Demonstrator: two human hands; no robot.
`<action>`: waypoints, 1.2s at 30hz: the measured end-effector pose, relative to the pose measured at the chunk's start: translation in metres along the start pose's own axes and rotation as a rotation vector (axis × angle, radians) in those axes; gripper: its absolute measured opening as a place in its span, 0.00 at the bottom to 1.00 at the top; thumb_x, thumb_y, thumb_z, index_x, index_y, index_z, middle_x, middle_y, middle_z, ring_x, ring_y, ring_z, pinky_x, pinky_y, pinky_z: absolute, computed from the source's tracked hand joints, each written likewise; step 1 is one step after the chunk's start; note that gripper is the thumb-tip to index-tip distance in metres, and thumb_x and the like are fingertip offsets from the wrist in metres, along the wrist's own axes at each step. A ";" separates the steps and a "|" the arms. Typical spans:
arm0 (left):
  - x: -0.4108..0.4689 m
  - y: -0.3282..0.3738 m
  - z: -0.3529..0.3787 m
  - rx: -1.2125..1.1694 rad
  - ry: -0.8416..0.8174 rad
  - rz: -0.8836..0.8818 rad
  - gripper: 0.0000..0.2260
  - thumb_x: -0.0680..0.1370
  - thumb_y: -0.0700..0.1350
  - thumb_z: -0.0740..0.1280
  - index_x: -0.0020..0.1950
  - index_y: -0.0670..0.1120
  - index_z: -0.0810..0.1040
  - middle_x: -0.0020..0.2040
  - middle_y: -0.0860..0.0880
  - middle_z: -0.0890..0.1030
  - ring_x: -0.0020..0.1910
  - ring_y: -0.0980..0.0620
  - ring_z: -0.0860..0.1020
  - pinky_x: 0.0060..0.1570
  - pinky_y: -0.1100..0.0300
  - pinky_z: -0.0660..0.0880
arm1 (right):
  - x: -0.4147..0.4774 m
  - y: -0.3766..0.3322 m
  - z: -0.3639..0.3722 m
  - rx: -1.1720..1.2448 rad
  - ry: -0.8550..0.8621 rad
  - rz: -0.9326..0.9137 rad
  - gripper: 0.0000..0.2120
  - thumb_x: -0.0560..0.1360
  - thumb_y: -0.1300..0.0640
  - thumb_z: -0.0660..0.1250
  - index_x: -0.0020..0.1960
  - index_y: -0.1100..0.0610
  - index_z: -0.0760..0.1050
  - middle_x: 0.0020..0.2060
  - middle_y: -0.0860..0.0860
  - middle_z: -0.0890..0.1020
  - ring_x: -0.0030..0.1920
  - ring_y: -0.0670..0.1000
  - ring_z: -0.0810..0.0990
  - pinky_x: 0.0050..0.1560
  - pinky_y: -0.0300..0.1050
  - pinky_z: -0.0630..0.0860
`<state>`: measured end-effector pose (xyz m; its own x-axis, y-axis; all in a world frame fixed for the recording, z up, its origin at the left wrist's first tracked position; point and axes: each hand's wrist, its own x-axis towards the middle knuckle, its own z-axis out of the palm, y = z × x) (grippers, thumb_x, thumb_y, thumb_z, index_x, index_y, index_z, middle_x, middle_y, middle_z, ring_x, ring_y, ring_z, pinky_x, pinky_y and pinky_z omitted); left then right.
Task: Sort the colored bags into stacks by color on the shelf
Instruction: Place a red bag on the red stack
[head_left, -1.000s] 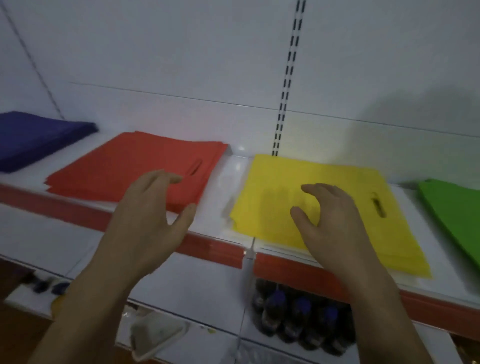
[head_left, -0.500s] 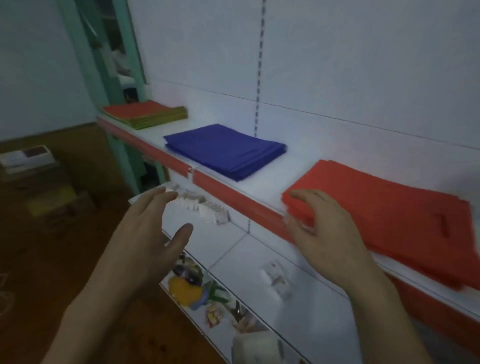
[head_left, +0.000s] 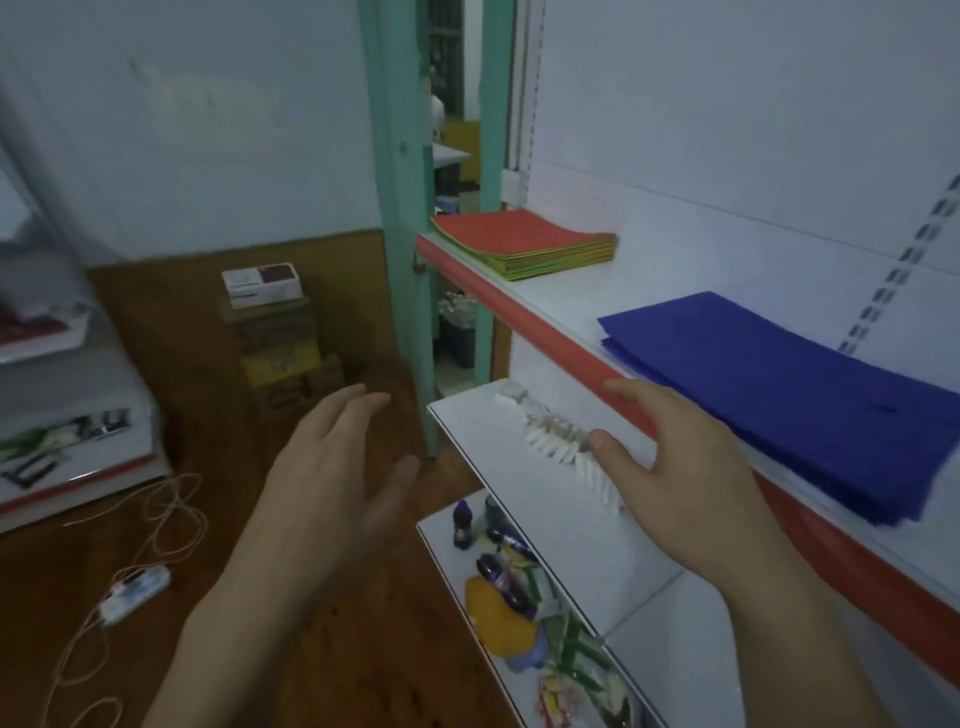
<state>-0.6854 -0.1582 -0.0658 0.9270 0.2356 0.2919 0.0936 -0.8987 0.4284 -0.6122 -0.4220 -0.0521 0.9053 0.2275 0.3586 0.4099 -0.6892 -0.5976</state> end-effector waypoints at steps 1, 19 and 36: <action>0.013 -0.010 0.004 0.000 0.000 -0.006 0.29 0.78 0.58 0.66 0.77 0.53 0.64 0.77 0.54 0.62 0.75 0.52 0.63 0.71 0.52 0.67 | 0.016 -0.003 0.011 0.003 -0.013 0.000 0.22 0.78 0.46 0.67 0.71 0.45 0.70 0.67 0.41 0.74 0.68 0.44 0.71 0.65 0.44 0.69; 0.347 -0.102 0.053 -0.104 -0.075 0.091 0.24 0.73 0.62 0.67 0.68 0.61 0.71 0.71 0.62 0.69 0.67 0.57 0.71 0.67 0.51 0.72 | 0.305 0.011 0.123 -0.103 -0.033 0.161 0.24 0.79 0.41 0.62 0.73 0.40 0.61 0.66 0.37 0.69 0.69 0.43 0.67 0.66 0.45 0.70; 0.613 -0.084 0.168 -0.064 -0.374 0.671 0.32 0.70 0.73 0.50 0.67 0.59 0.72 0.69 0.59 0.71 0.72 0.55 0.67 0.66 0.42 0.68 | 0.409 0.032 0.171 -0.104 0.370 0.697 0.21 0.70 0.31 0.57 0.62 0.29 0.61 0.47 0.38 0.79 0.40 0.40 0.81 0.47 0.48 0.80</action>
<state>-0.0637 -0.0006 -0.0662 0.8401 -0.5030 0.2031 -0.5424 -0.7793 0.3138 -0.2102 -0.2333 -0.0471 0.8462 -0.5106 0.1525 -0.2668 -0.6536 -0.7082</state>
